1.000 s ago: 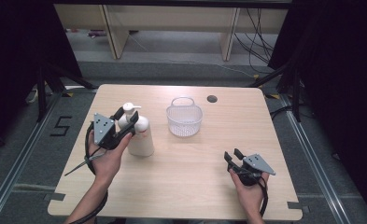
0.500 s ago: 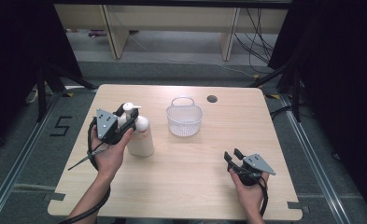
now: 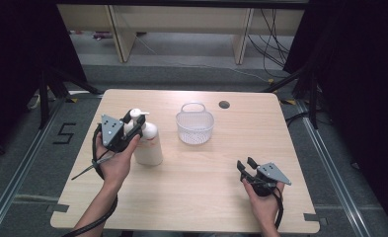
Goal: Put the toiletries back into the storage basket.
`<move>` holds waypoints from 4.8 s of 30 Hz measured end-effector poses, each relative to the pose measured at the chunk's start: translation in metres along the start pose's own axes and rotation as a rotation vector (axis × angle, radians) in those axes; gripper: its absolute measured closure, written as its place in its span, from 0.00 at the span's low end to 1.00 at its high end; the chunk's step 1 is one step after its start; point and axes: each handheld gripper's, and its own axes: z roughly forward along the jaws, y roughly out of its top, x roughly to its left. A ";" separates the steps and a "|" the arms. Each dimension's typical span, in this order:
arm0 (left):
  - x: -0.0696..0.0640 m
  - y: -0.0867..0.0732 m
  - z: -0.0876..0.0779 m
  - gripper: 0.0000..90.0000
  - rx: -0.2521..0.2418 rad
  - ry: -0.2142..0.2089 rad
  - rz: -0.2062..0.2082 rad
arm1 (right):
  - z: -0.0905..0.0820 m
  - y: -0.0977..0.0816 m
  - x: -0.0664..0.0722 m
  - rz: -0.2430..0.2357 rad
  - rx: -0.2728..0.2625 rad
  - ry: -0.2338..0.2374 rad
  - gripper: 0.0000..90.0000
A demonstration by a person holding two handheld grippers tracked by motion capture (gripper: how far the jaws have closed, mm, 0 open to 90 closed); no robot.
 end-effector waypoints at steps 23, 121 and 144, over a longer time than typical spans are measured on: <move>-0.006 0.010 0.000 0.66 -0.024 -0.020 -0.008 | 0.001 0.000 -0.002 -0.026 -0.006 0.000 0.60; -0.031 0.064 0.037 0.66 -0.124 -0.055 -0.026 | 0.001 0.000 0.000 -0.004 -0.011 0.009 0.60; -0.040 0.080 0.046 0.66 -0.145 -0.073 -0.025 | 0.001 0.001 -0.002 -0.047 0.000 -0.011 0.60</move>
